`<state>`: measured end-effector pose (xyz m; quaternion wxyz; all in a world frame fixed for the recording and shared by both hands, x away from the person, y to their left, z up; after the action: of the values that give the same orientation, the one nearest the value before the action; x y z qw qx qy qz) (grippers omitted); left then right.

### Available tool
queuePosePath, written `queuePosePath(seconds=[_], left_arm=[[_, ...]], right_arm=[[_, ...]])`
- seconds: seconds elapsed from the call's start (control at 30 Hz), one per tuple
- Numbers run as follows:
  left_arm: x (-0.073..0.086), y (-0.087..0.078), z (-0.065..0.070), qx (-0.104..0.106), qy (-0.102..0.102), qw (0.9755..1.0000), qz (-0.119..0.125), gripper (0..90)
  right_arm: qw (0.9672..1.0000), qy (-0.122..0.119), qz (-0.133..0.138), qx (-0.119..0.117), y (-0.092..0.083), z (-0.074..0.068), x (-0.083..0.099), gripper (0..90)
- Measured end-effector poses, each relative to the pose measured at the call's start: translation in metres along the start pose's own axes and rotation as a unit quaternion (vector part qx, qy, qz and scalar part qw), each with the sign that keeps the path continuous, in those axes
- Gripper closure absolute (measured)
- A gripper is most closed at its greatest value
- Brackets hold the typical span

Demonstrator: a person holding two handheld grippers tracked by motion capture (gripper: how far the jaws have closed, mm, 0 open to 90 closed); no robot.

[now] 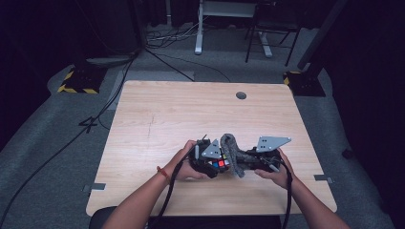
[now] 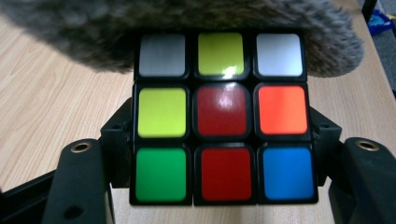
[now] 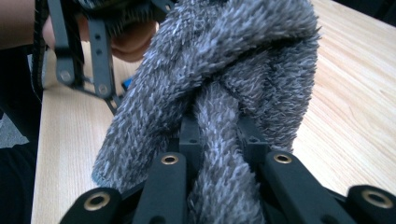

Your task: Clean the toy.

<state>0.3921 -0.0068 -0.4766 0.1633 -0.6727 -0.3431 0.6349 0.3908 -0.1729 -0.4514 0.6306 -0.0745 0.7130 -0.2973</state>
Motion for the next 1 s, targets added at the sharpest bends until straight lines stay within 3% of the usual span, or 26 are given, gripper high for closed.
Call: queuePosePath(seconds=[0.2,0.4,0.5,0.57,0.67,0.77,1.0], left_arm=[[-0.001,0.006,0.0,-0.01,0.006,0.9998,-0.015,33.2],[-0.003,0.004,0.0,-0.017,0.008,0.9997,-0.015,33.4],[-0.005,0.001,0.0,-0.017,0.009,0.9997,-0.012,33.4],[-0.005,0.0,0.0,-0.012,0.003,0.9999,0.0,33.4],[-0.004,0.001,0.0,-0.018,0.011,0.9997,-0.009,33.5],[-0.003,0.002,0.0,-0.023,0.016,0.9995,-0.015,33.5],[-0.008,-0.008,-0.001,-0.019,0.014,0.9996,0.014,33.6]], right_arm=[[0.9998,-0.014,0.014,-0.001,0.001,-0.005,-0.01,77.3],[0.9987,-0.019,-0.034,0.033,0.001,0.001,-0.002,77.4],[0.9985,-0.014,-0.042,0.03,-0.002,0.002,0.001,77.4],[0.9989,-0.013,-0.034,0.03,-0.002,0.001,-0.002,77.3],[0.9998,-0.015,0.002,0.011,-0.004,-0.006,-0.013,77.3],[0.9988,-0.039,-0.009,0.03,0.0,-0.011,-0.02,77.3],[0.9983,0.003,-0.039,0.045,0.0,0.01,0.004,77.3]])
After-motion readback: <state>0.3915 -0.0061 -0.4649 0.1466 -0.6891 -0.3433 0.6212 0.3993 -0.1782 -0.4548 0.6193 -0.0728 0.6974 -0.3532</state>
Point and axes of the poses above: each handheld gripper's, and its own axes: y roughly forward along the jaws, x roughly out of its underside, z roughly to its right, the point moved 5 cm from there along y, roughly forward along the jaws, and after that the axes turned 2 degrees about -x, right-handed, at the moved point
